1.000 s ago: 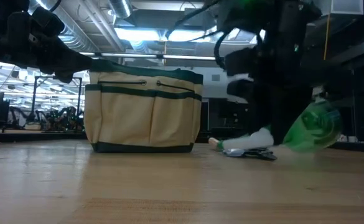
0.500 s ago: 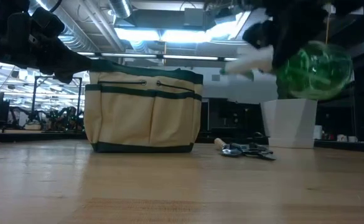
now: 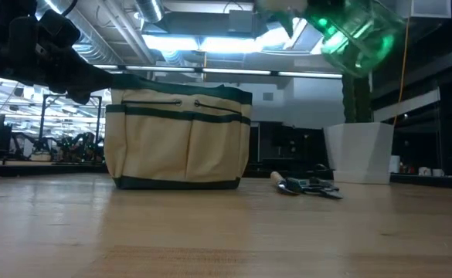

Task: Pick & Place Garden tools in Gardening bag
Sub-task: Put the green spray bottle into the gardening bag

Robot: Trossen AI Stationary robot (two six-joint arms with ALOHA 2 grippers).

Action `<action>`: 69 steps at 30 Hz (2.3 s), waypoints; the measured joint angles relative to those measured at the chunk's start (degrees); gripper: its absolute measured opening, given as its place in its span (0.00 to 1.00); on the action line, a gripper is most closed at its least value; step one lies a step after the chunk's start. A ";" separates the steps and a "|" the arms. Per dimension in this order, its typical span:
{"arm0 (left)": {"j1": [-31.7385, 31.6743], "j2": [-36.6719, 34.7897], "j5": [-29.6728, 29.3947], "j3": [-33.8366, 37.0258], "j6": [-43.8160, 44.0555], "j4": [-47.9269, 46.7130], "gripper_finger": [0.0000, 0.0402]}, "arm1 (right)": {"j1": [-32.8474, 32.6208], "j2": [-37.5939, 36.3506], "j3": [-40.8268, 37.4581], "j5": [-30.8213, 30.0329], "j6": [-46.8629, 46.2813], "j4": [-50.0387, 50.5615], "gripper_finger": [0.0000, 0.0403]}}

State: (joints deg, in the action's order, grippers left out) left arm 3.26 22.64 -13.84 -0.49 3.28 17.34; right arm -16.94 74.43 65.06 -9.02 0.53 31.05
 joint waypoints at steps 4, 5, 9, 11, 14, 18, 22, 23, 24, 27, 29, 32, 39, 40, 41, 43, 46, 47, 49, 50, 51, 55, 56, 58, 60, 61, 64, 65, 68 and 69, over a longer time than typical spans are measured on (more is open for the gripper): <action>-0.01 0.00 0.01 0.00 0.00 0.00 0.01 | 0.43 0.27 0.00 -1.00 2.64 -6.92 0.34; 0.00 0.00 0.01 0.00 0.00 0.00 0.01 | 0.45 0.27 0.00 -2.17 3.22 -8.83 0.34; 0.01 0.01 0.01 0.00 0.00 -0.02 0.01 | 0.45 0.27 0.00 -7.22 6.40 -14.65 0.34; 0.00 0.00 -0.01 0.00 -0.01 -0.01 0.01 | 0.61 0.29 0.00 -8.24 7.41 -17.24 0.34; -0.01 0.01 -0.01 0.00 -0.01 -0.02 0.01 | 1.09 1.02 0.00 -8.42 7.47 -20.69 0.34; 0.01 -0.01 0.01 0.00 -0.01 -0.02 0.01 | 2.15 3.00 0.00 -10.37 8.46 -27.49 0.34; -0.01 0.01 0.01 0.00 -0.01 -0.02 0.01 | 3.59 6.09 0.00 -12.15 10.42 -35.05 0.34; 0.00 0.01 -0.01 0.00 -0.01 -0.02 0.01 | 3.96 6.84 0.00 -12.14 10.44 -36.65 0.34; 0.00 0.00 -0.01 0.00 -0.01 -0.02 0.01 | 4.26 7.56 0.00 -12.15 10.45 -37.97 0.34; 0.00 -0.01 -0.01 0.00 -0.01 -0.02 0.01 | 5.17 9.43 0.00 -12.13 10.42 -40.28 0.34; 0.01 0.01 -0.01 0.00 -0.01 -0.02 0.01 | 5.72 10.51 0.00 -12.01 10.02 -41.45 0.34; 0.01 0.01 0.00 0.00 -0.01 -0.02 0.01 | 6.37 11.57 0.00 -11.91 9.07 -41.96 0.34; 0.00 0.01 0.00 0.00 0.00 -0.02 0.01 | 6.43 14.35 0.00 -11.73 9.36 -42.05 0.34; 0.01 0.00 0.00 0.00 -0.01 -0.02 0.01 | 6.45 14.92 0.00 -11.73 9.92 -42.19 0.34; 0.00 0.01 -0.01 0.00 -0.01 -0.02 0.01 | 6.52 15.55 0.00 -11.74 10.63 -42.56 0.34; -0.01 0.01 -0.01 0.00 -0.01 -0.02 0.01 | 6.55 16.89 0.00 -11.76 12.81 -44.50 0.34; -0.01 -0.01 -0.01 0.00 -0.01 -0.02 0.01 | 6.65 18.85 0.00 -11.39 16.88 -48.90 0.34; -0.01 0.01 -0.01 0.00 -0.01 -0.02 0.01 | 6.78 19.56 0.00 -10.23 17.98 -50.52 0.34; 0.00 0.00 0.01 0.00 -0.01 -0.02 0.01 | 7.06 20.78 0.00 -7.11 18.67 -52.98 0.34; 0.01 -0.01 -0.01 0.00 -0.01 -0.02 0.01 | 7.23 21.45 0.00 -5.22 18.80 -54.56 0.34; 0.01 0.00 -0.01 0.00 -0.01 -0.02 0.01 | 7.43 22.07 0.00 -3.60 18.85 -55.74 0.34; 0.00 0.00 -0.01 0.00 0.00 -0.02 0.01 | 8.04 24.75 0.00 -1.27 21.58 -56.86 0.34; -0.01 0.01 0.00 0.00 0.00 -0.02 0.01 | 8.28 25.41 0.00 -1.25 22.52 -56.81 0.34; -0.01 0.01 0.00 0.00 0.00 -0.02 0.01 | 8.75 26.34 0.00 -1.26 24.27 -56.95 0.34; -0.01 -0.01 -0.01 0.00 -0.01 -0.02 0.01 | 9.24 27.15 0.00 -1.25 25.56 -57.24 0.34; -0.01 -0.01 0.01 0.00 -0.01 -0.02 0.01 | 9.45 27.41 0.00 -1.27 25.74 -57.05 0.34; 0.01 0.00 -0.01 0.00 -0.01 -0.02 0.01 | 9.87 27.79 0.00 -1.27 26.65 -57.32 0.34; 0.00 0.00 -0.01 0.00 -0.01 -0.02 0.01 | 9.89 27.79 0.00 -1.27 27.29 -58.12 0.34; -0.01 -0.01 0.01 0.00 -0.01 -0.02 0.01 | 9.89 27.79 0.00 -1.12 28.71 -61.92 0.34; 0.01 0.01 -0.01 0.00 0.00 -0.02 0.01 | 9.89 27.77 0.00 -0.54 28.71 -62.78 0.34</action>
State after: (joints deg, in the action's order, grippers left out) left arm 3.27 22.65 -13.85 -0.49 3.28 17.32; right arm -7.05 102.19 65.06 -9.56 29.24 -31.73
